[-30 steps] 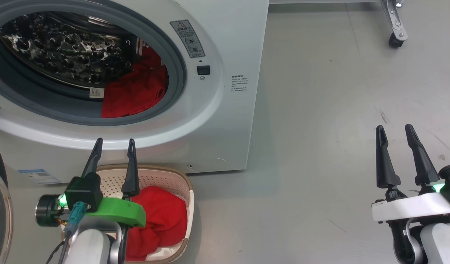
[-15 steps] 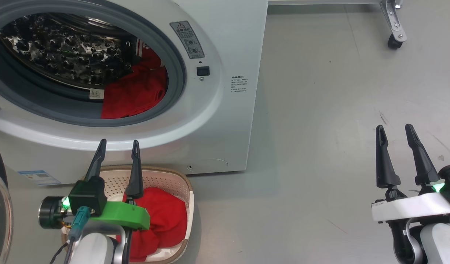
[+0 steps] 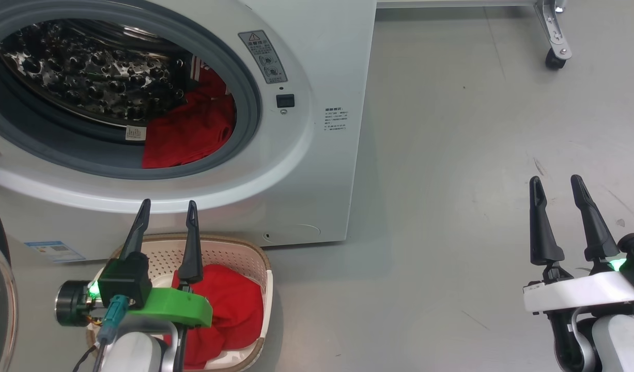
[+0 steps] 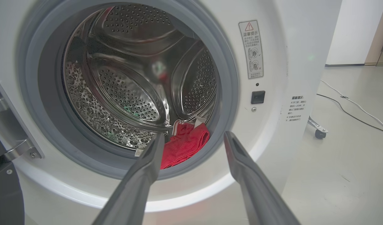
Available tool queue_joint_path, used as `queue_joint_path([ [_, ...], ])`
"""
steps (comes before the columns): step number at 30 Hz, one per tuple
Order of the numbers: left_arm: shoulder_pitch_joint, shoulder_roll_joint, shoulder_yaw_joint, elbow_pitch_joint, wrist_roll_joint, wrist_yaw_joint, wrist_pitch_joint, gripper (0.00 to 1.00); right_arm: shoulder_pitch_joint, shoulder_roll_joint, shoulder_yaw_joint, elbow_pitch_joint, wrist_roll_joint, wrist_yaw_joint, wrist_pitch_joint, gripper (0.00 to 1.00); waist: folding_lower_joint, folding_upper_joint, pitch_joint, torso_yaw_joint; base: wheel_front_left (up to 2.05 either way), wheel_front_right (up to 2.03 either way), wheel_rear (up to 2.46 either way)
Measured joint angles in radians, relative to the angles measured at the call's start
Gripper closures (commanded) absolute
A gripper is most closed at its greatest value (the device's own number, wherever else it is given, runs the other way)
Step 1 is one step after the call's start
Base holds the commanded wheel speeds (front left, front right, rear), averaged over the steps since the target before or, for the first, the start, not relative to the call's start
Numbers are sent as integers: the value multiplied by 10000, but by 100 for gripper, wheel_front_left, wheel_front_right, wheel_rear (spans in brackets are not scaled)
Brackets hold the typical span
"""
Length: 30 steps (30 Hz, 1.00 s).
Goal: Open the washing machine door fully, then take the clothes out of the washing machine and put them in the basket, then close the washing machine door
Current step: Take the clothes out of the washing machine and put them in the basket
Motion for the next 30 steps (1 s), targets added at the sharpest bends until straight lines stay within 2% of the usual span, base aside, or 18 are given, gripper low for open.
queue_joint_path([
  [30,101,13,4,-136,113,48,0,0,44,46,-6,-13,-29,12,0,0,0,0,13,-35,0,0,0],
])
